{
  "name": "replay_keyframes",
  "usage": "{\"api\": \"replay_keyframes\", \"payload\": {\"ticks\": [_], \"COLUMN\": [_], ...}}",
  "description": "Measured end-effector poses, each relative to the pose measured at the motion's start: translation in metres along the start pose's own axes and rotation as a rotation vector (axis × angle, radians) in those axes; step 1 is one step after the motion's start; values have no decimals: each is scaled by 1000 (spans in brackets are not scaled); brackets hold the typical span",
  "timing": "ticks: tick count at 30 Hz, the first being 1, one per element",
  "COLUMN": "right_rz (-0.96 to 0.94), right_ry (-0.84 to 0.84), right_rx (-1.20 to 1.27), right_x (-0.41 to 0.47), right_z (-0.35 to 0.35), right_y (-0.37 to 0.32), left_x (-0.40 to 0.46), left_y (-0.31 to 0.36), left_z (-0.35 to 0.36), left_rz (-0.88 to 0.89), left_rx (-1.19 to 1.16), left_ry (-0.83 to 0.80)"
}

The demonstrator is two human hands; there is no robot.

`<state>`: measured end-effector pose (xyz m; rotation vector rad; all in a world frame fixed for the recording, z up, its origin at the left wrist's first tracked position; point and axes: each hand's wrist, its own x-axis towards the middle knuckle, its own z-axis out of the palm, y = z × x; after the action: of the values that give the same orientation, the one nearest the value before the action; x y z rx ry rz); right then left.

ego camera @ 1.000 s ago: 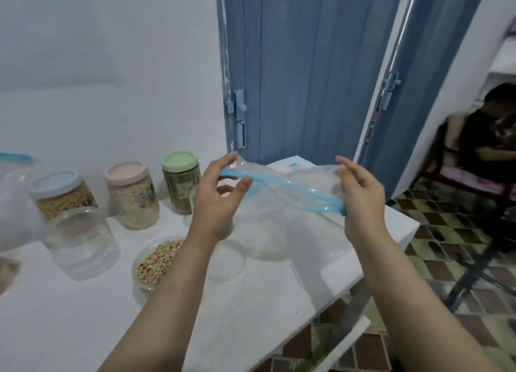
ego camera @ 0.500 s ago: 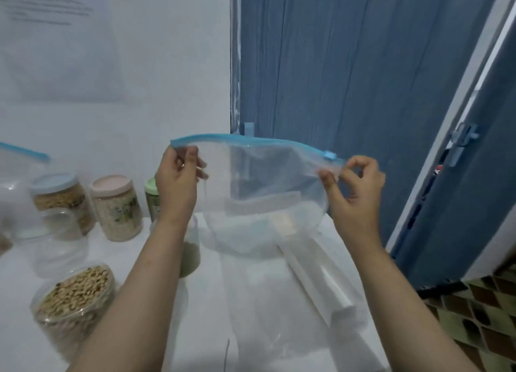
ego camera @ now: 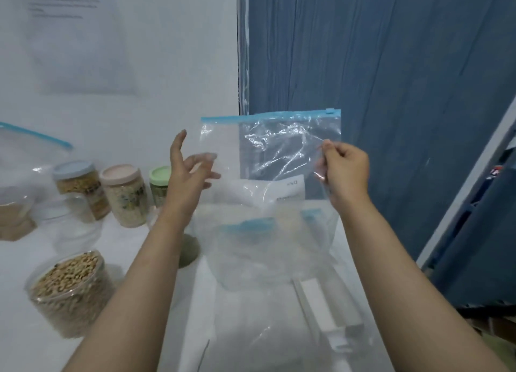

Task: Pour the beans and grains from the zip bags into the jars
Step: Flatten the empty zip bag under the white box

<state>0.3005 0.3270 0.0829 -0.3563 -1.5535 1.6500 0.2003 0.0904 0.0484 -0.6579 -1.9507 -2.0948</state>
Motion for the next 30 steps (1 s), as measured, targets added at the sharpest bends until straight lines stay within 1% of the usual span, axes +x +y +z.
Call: {"api": "replay_keyframes", "payload": {"ticks": [2, 3, 5, 6, 8, 9, 10, 12, 14, 17, 19, 21, 24, 27, 30], "right_rz": [93, 121, 178, 191, 215, 264, 327, 405, 411, 433, 518, 625, 715, 673, 565], "right_ry": [23, 19, -52, -152, -431, -558, -645, -722, -703, -536, -449, -451, -497, -563, -569], "right_rx": [-34, -68, -140, -193, -316, -321, -291, -240, -248, -306, -352, -394, -458, -583, -612], "right_x": [3, 4, 3, 3, -3, -10, -17, -30, -42, -48, -47, -49, -59, -68, -73], "right_z": [-2, -3, -6, -11, -27, -35, -43, -58, -64, -69, -74, -80, -88, -94, -98], "right_y": [8, 13, 21, 27, 35, 36, 39, 49, 56, 67, 72, 76, 81, 89, 95], "left_x": [-19, -26, -35, -37, -35, -32, -28, -25, -27, -36, -42, -50, -63, -80, -93], "left_y": [-17, -25, -39, -43, -50, -54, -58, -64, -68, -69, -71, -78, -90, -99, -110], "left_z": [1, 3, 7, 7, 7, 4, 2, -2, 0, 12, 19, 20, 22, 30, 33], "left_rz": [5, -6, -53, -100, -250, -334, -410, -531, -611, -618, -633, -644, -554, -504, -503], "left_rx": [23, 57, 88, 71, -2, -34, -57, -58, -3, 177, 274, 385, 667, 857, 945], "left_ry": [-87, -106, -82, -43, 47, 82, 104, 110, 73, -23, -111, -180, -280, -390, -483]}}
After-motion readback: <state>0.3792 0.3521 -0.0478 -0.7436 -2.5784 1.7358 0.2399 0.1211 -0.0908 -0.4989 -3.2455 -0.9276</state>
